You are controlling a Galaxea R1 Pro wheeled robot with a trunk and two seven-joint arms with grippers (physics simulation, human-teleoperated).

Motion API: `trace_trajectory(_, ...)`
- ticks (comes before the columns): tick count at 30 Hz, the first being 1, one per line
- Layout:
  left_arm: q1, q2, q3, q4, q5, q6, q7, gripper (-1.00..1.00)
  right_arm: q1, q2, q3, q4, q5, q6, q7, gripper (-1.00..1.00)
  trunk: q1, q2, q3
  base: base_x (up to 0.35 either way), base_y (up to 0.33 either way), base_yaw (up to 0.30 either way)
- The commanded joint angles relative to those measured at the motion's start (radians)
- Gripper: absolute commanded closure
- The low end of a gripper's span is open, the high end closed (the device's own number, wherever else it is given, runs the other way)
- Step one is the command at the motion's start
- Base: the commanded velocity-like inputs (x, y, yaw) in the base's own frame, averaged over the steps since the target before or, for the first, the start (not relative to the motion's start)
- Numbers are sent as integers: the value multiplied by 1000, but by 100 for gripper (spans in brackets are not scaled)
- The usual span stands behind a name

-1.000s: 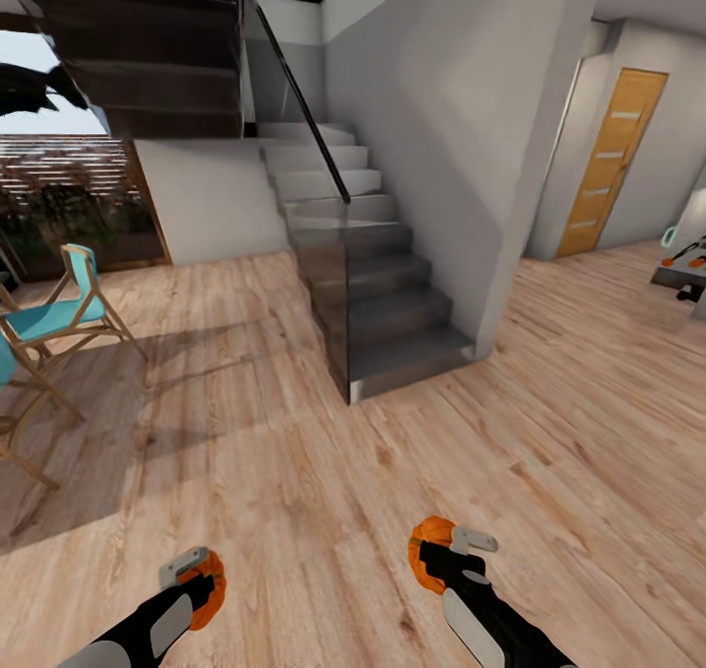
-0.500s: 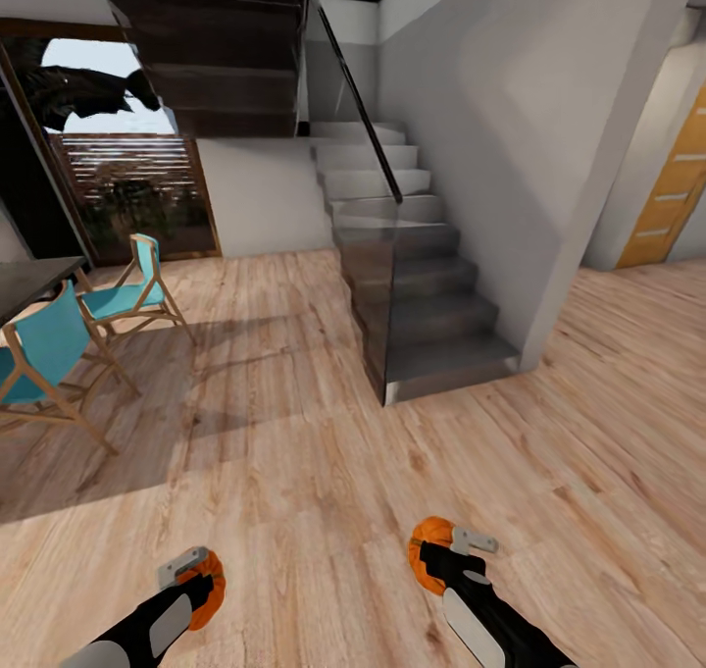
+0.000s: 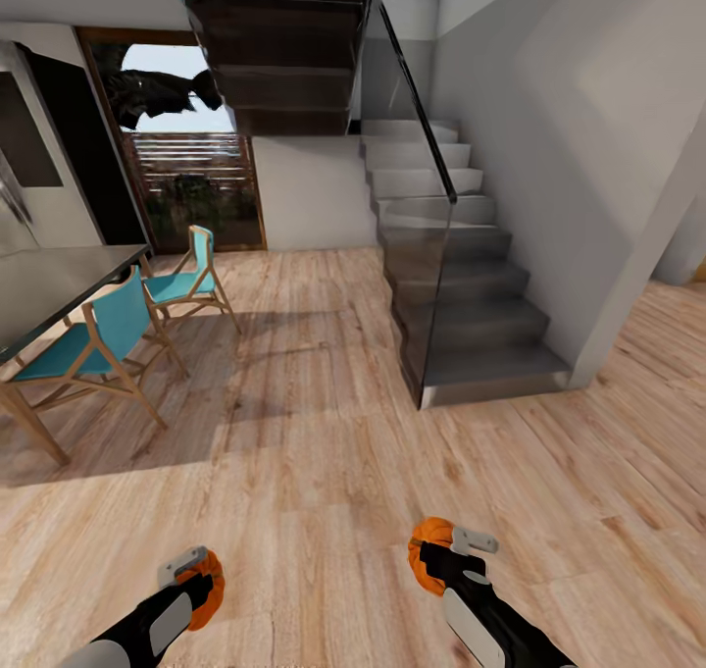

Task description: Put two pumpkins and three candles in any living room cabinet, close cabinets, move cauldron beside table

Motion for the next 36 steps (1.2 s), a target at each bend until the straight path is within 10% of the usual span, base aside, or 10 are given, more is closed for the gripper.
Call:
trace_trajectory(1,0,2,-8,-4,4,5,6,100,-1,-2,6,-3,-1,5,-9,100,0,-1,-1,0,0,291)
trace_trajectory(36,0,9,-10,-8,7,11,-3,100,-1,-3,5,-6,-6,21,22,100,0,-1,-5,0,0,291)
